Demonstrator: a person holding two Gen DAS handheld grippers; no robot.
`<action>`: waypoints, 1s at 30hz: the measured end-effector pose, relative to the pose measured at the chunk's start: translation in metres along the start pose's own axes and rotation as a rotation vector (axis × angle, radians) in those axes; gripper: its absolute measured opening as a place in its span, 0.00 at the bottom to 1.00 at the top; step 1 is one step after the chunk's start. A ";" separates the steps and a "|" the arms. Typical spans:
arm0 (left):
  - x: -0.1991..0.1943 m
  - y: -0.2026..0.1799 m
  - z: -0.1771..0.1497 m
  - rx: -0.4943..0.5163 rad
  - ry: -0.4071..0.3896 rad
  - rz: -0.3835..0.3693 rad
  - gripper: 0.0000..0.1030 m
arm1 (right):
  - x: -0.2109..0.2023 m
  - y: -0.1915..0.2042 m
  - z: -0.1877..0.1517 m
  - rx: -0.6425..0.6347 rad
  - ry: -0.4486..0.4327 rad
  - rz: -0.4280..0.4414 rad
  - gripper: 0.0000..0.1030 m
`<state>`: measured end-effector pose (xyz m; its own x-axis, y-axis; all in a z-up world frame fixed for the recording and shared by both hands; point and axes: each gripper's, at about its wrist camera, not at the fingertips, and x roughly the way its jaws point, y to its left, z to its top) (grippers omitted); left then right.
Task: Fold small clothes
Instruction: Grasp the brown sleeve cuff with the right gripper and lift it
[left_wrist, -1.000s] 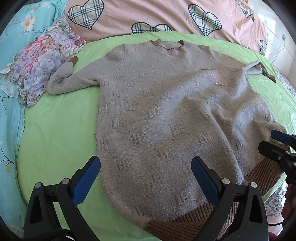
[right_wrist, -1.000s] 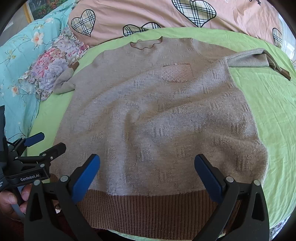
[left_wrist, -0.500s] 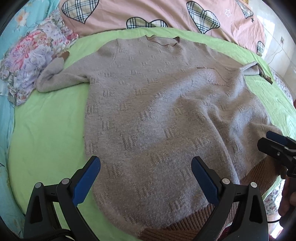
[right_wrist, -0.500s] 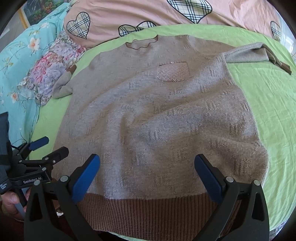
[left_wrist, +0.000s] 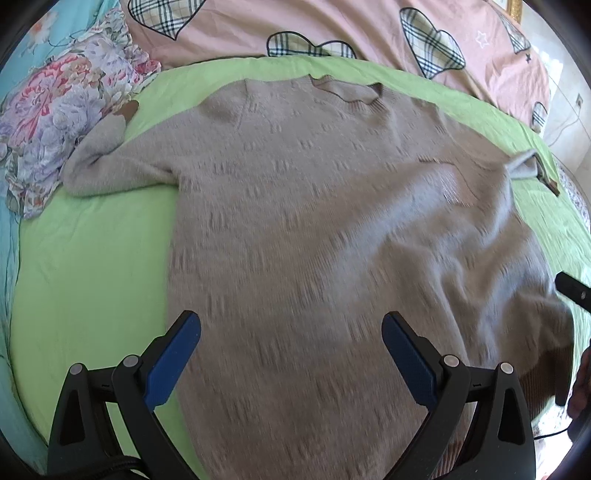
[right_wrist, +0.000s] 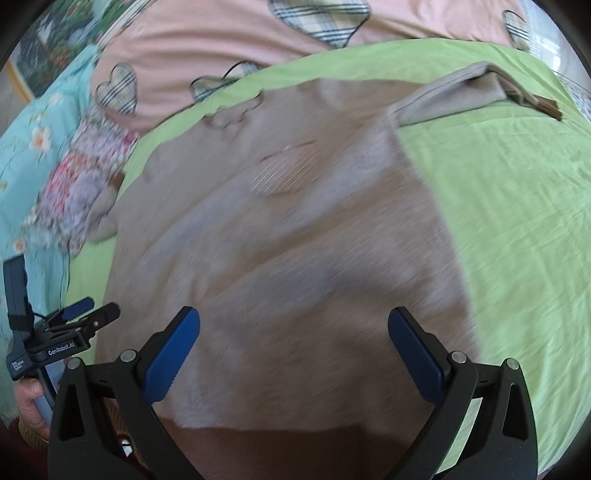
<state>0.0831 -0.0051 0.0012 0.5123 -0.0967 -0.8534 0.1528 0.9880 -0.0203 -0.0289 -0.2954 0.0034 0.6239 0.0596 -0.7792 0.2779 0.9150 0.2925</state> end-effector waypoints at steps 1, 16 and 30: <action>0.001 0.001 0.004 -0.007 -0.002 0.003 0.96 | 0.000 -0.013 0.010 0.016 -0.004 -0.018 0.95; 0.031 0.004 0.037 -0.031 0.031 0.043 0.96 | -0.015 -0.244 0.146 0.504 -0.208 -0.190 0.56; 0.068 -0.033 0.042 0.016 0.120 0.025 0.96 | 0.020 -0.360 0.202 0.803 -0.277 -0.140 0.30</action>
<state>0.1489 -0.0494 -0.0343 0.4111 -0.0559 -0.9099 0.1549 0.9879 0.0093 0.0312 -0.7042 -0.0051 0.6718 -0.2278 -0.7048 0.7330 0.3412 0.5885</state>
